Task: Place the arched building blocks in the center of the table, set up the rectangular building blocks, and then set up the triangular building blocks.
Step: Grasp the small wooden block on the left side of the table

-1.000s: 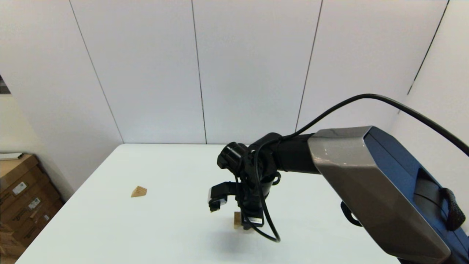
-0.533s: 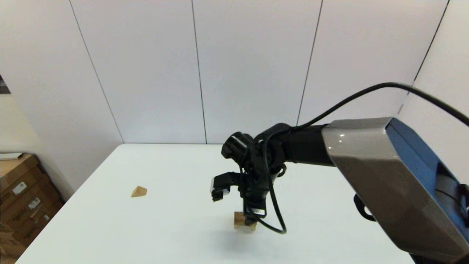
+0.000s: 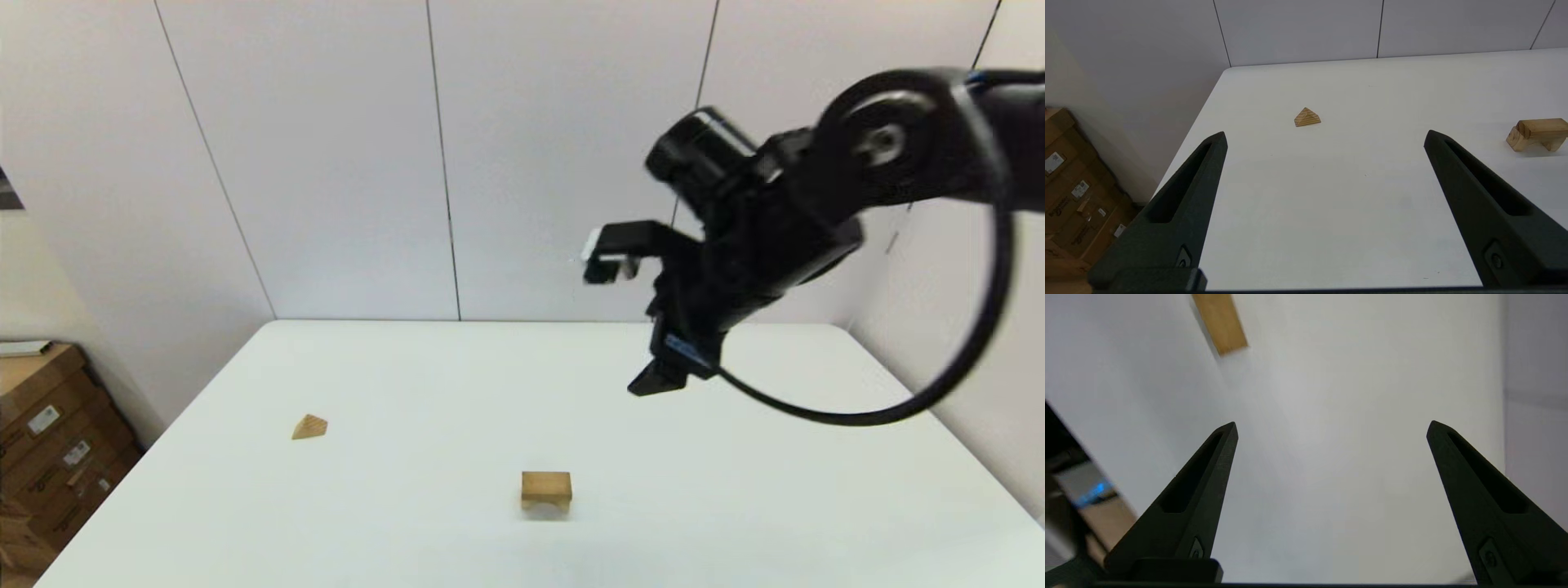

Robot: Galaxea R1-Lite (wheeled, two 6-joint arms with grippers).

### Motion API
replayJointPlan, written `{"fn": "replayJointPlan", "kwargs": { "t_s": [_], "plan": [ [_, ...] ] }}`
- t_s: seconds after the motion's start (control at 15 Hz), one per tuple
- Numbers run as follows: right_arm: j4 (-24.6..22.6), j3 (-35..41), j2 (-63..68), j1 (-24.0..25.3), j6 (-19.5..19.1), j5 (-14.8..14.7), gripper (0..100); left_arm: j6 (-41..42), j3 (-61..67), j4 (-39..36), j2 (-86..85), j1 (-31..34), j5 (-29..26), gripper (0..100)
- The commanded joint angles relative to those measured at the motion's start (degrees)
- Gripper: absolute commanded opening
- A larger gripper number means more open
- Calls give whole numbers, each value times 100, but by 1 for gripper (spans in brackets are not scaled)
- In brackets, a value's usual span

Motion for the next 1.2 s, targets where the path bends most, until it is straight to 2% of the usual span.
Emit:
{"fn": "replayJointPlan", "kwargs": {
  "t_s": [0.07,0.2,0.33,0.47,0.6,0.87,1.0,1.2],
  "plan": [
    [187,1896,-2881,-1216,518,40,100,2,0,0,9,1,-2,100],
    [143,2995,-3910,-1735,544,75,100,2,0,0,9,1,-2,100],
    [-270,4103,-4736,-2367,544,101,100,2,0,0,9,1,-2,100],
    [-1184,5368,-5500,-2649,544,277,100,2,0,0,9,1,-2,100],
    [-2387,6466,-6106,-2833,632,294,100,2,0,0,9,1,-2,100],
    [-3891,7521,-7056,-2842,834,321,100,2,0,0,9,1,-2,100],
    [-4304,8058,-7786,-2851,1221,312,100,2,0,0,9,1,-2,100],
    [-4278,8594,-8902,-2877,1485,259,100,2,0,0,9,1,-2,100]
  ]
}}
